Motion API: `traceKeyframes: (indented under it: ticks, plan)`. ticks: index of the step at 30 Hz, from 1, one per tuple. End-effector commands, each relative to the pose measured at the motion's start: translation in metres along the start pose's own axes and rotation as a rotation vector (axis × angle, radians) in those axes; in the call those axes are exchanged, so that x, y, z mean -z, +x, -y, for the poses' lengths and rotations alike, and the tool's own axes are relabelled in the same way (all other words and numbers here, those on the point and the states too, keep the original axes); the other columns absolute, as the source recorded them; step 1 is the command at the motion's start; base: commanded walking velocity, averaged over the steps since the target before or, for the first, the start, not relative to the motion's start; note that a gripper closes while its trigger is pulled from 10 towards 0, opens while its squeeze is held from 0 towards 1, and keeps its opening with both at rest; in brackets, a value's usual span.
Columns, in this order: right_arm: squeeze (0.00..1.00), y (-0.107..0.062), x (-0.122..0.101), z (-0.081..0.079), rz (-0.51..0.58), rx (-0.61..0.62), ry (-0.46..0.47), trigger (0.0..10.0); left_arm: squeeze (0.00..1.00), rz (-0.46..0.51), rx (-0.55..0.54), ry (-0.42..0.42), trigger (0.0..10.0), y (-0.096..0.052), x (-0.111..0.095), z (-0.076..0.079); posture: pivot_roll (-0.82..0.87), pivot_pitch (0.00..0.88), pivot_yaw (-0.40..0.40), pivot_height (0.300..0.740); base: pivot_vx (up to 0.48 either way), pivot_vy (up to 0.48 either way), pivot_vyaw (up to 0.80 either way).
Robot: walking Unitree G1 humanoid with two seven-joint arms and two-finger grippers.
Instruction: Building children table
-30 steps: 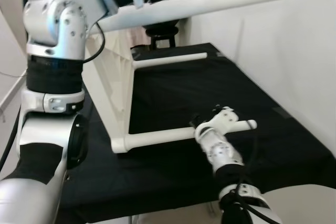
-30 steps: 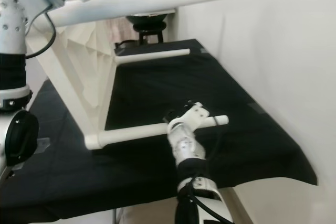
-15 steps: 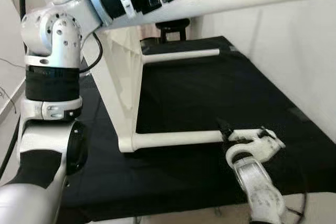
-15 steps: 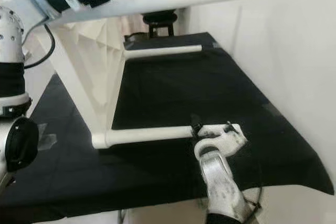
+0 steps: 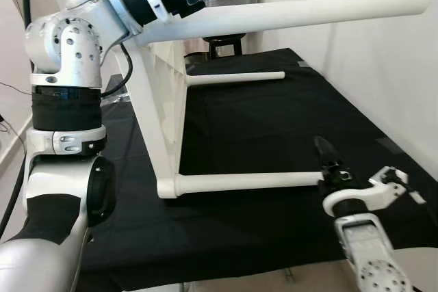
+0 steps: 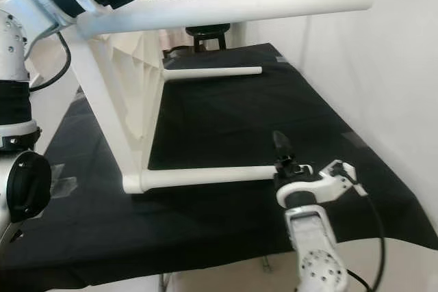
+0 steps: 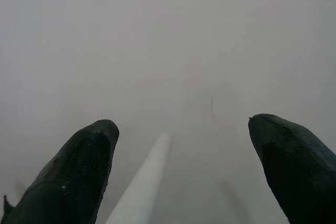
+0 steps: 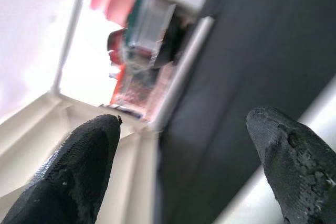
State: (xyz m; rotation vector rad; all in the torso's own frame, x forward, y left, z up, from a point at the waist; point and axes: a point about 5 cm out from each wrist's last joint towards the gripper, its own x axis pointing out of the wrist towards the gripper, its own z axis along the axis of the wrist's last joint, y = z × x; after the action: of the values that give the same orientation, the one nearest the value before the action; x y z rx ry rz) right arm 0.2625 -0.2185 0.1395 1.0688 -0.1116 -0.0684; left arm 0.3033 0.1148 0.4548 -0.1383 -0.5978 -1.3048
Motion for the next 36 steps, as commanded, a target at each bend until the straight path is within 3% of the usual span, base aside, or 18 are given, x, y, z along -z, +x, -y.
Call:
traceKeyframes:
  ticks: [1,10,11,12,13,18,20,22,24,25,26,27,28,29,30,31,32,36]
  plan:
    - [1.00,0.000,-0.008,0.009,0.028,0.032,-0.011,10.0,0.00,0.024,0.020,0.000,10.0,-0.008,-0.007,0.003,-0.03,0.000,0.070,0.740,0.000,0.000,0.00]
    - [1.00,0.003,-0.019,0.007,0.012,-0.009,-0.140,10.0,0.00,-0.010,0.175,-0.099,10.0,-0.029,0.006,0.027,-0.04,0.000,0.069,0.740,0.000,0.000,0.00]
    - [0.79,0.005,-0.022,0.004,0.017,-0.029,-0.163,10.0,0.00,-0.030,0.221,-0.123,10.0,-0.035,0.013,0.035,-0.05,0.000,0.067,0.740,0.000,0.000,0.00]
    - [0.32,0.008,-0.023,0.000,0.013,-0.052,-0.198,10.0,0.00,-0.044,0.263,-0.146,10.0,-0.041,0.019,0.043,-0.04,0.000,0.062,0.740,0.000,0.000,0.00]
    - [0.00,0.011,-0.022,-0.004,0.006,-0.076,-0.230,10.0,0.00,-0.051,0.279,-0.170,10.0,-0.047,0.024,0.049,-0.04,0.000,0.059,0.740,0.000,0.000,0.00]
    - [0.00,0.018,-0.017,-0.011,-0.012,-0.099,-0.325,10.0,0.00,-0.046,0.212,-0.200,10.0,-0.060,0.035,0.053,-0.04,0.000,0.055,0.740,0.000,0.000,0.00]
    - [0.00,0.025,-0.015,-0.012,-0.017,-0.081,-0.449,10.0,0.00,-0.024,0.064,-0.259,10.0,-0.073,0.056,0.048,-0.04,0.000,0.061,0.740,0.000,0.000,0.00]
    - [0.00,0.025,-0.015,-0.012,-0.017,-0.081,-0.449,10.0,0.00,-0.024,0.064,-0.259,10.0,-0.073,0.056,0.048,-0.04,0.000,0.061,0.740,0.000,0.000,0.00]
    - [0.00,0.028,-0.016,-0.013,-0.014,-0.069,-0.516,10.0,0.00,-0.047,-0.015,-0.287,10.0,-0.081,0.075,0.046,-0.04,0.000,0.059,0.740,0.000,0.000,0.00]
    - [0.00,0.033,-0.017,-0.013,-0.010,-0.052,-0.588,10.0,0.00,-0.078,-0.102,-0.335,10.0,-0.090,0.101,0.047,-0.04,0.000,0.055,0.740,0.000,0.000,0.00]
    - [0.00,0.033,-0.017,-0.013,-0.010,-0.052,-0.588,10.0,0.00,-0.078,-0.102,-0.335,10.0,-0.090,0.101,0.047,-0.04,0.000,0.055,0.740,0.000,0.000,0.00]
    - [0.00,0.036,-0.018,-0.014,-0.004,-0.041,-0.636,10.0,0.00,-0.109,-0.180,-0.376,10.0,-0.096,0.126,0.050,-0.04,0.000,0.052,0.740,0.000,0.000,0.00]
    - [0.00,0.036,-0.018,-0.014,-0.004,-0.041,-0.636,10.0,0.00,-0.109,-0.180,-0.376,10.0,-0.096,0.126,0.050,-0.04,0.000,0.052,0.740,0.000,0.000,0.00]
    - [0.00,0.039,-0.017,-0.016,0.001,-0.034,-0.698,10.0,0.00,-0.158,-0.345,-0.445,10.0,-0.101,0.168,0.061,-0.04,0.000,0.050,0.740,0.000,0.000,0.00]
    - [0.00,0.039,-0.017,-0.016,0.001,-0.034,-0.698,10.0,0.00,-0.158,-0.345,-0.445,10.0,-0.101,0.168,0.061,-0.04,0.000,0.050,0.740,0.000,0.000,0.00]
    - [0.00,0.039,-0.016,-0.017,-0.002,-0.040,-0.719,10.0,0.00,-0.194,-0.420,-0.462,6.7,-0.102,0.186,0.067,-0.04,0.000,0.045,0.740,0.000,0.000,0.00]
    - [0.00,0.040,-0.013,-0.019,-0.007,-0.053,-0.743,10.0,0.00,-0.236,-0.510,-0.487,0.0,-0.104,0.208,0.075,-0.04,0.000,0.039,0.740,0.000,0.000,0.00]
    - [0.00,0.041,-0.011,-0.020,-0.009,-0.058,-0.749,10.0,0.00,-0.257,-0.533,-0.488,0.0,-0.105,0.216,0.079,-0.04,0.000,0.038,0.740,0.000,0.000,0.00]
